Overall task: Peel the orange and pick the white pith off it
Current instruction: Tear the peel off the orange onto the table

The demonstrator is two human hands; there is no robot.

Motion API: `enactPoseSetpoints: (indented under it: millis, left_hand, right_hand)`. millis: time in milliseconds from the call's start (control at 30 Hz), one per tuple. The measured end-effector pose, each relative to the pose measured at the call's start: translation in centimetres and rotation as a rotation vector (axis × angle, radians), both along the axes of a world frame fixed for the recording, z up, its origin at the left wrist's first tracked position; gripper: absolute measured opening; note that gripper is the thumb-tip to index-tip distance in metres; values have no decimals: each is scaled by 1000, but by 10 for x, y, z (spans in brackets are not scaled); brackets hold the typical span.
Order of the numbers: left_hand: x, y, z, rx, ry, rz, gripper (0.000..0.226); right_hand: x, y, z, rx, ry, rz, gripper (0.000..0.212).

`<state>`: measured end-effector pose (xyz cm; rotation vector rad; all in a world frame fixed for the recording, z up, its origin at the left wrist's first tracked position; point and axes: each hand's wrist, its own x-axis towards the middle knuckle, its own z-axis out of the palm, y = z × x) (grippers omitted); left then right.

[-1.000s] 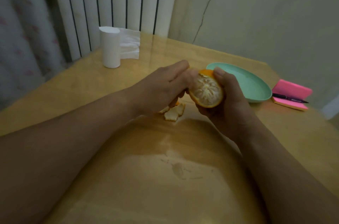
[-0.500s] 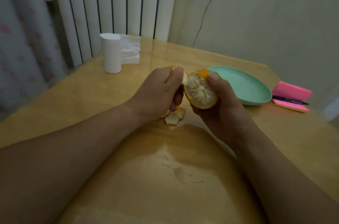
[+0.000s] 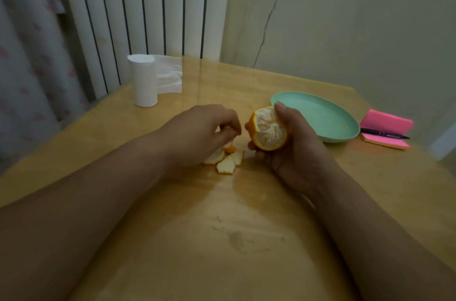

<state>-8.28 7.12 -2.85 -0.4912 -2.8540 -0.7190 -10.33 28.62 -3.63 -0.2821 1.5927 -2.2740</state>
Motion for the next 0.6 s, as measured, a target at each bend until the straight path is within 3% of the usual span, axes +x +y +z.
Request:
enactPoseSetpoints:
  millis: [133, 300, 467, 533, 600]
  left_hand:
    - [1, 3, -2, -186, -18, -38, 38]
    - [8, 16, 1, 89, 28, -61, 40]
    - [8, 18, -1, 191, 48, -110, 43]
    - [7, 17, 0, 214, 69, -123, 44]
    - [7, 16, 0, 183, 118, -121, 39]
  right_hand:
    - [0, 1, 2, 34, -39, -50, 55]
    - [2, -1, 0, -4, -33, 14, 45]
    - [8, -6, 1, -44, -12, 124, 57]
    - [9, -6, 3, 11, -7, 157, 66]
    - [10, -6, 4, 68, 0, 143, 62]
